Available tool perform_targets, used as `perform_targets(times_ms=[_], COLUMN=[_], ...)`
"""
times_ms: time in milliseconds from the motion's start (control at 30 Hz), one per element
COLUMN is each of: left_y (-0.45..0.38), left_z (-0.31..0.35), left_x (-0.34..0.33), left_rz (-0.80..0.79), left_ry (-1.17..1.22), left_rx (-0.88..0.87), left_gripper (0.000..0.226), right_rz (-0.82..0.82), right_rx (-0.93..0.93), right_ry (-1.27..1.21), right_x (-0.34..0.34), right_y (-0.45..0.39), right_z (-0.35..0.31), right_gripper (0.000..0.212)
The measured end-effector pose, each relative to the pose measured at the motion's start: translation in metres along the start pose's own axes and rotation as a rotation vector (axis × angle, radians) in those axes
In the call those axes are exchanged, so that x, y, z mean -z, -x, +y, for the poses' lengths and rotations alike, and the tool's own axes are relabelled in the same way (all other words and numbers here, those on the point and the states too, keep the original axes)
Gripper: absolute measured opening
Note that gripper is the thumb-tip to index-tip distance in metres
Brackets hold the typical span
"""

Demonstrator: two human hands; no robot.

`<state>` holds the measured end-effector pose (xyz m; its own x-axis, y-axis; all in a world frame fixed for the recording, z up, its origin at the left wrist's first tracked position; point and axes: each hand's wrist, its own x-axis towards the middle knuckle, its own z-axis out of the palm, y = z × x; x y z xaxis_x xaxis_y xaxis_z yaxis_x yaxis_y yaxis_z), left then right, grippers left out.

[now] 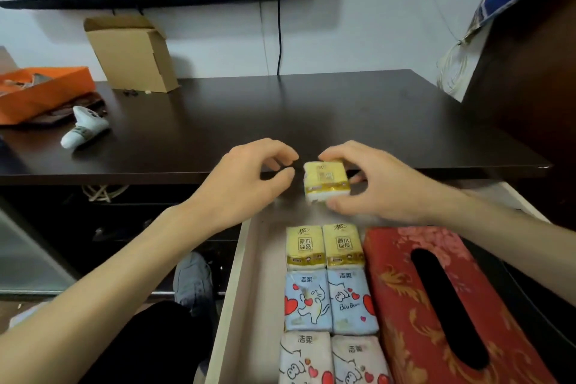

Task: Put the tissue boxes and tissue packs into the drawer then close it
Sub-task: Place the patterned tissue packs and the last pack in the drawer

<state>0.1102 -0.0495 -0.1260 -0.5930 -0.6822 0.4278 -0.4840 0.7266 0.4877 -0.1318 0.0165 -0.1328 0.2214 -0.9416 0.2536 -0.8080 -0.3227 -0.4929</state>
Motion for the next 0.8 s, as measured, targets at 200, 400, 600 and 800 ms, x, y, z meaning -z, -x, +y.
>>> perform_targets(times_ms=[200, 400, 600, 800], left_y=[0.035, 0.049, 0.057, 0.063], left_z=[-0.013, -0.021, -0.028, -0.028], left_x=[0.002, 0.002, 0.002, 0.003], left_rz=[0.043, 0.021, -0.035, -0.044], left_ry=[-0.035, -0.079, -0.106, -0.115], left_rx=[0.097, 0.114, 0.119, 0.092], left_gripper=[0.017, 0.018, 0.021, 0.019], right_rz=[-0.18, -0.246, -0.318, -0.239], right_rx=[-0.074, -0.055, -0.076, -0.085], right_ry=[0.128, 0.154, 0.286, 0.161], right_x=[-0.051, -0.061, -0.065, -0.061], right_y=[0.018, 0.016, 0.016, 0.021], right_z=[-0.018, -0.015, -0.016, -0.023], right_gripper=[0.049, 0.049, 0.044, 0.037])
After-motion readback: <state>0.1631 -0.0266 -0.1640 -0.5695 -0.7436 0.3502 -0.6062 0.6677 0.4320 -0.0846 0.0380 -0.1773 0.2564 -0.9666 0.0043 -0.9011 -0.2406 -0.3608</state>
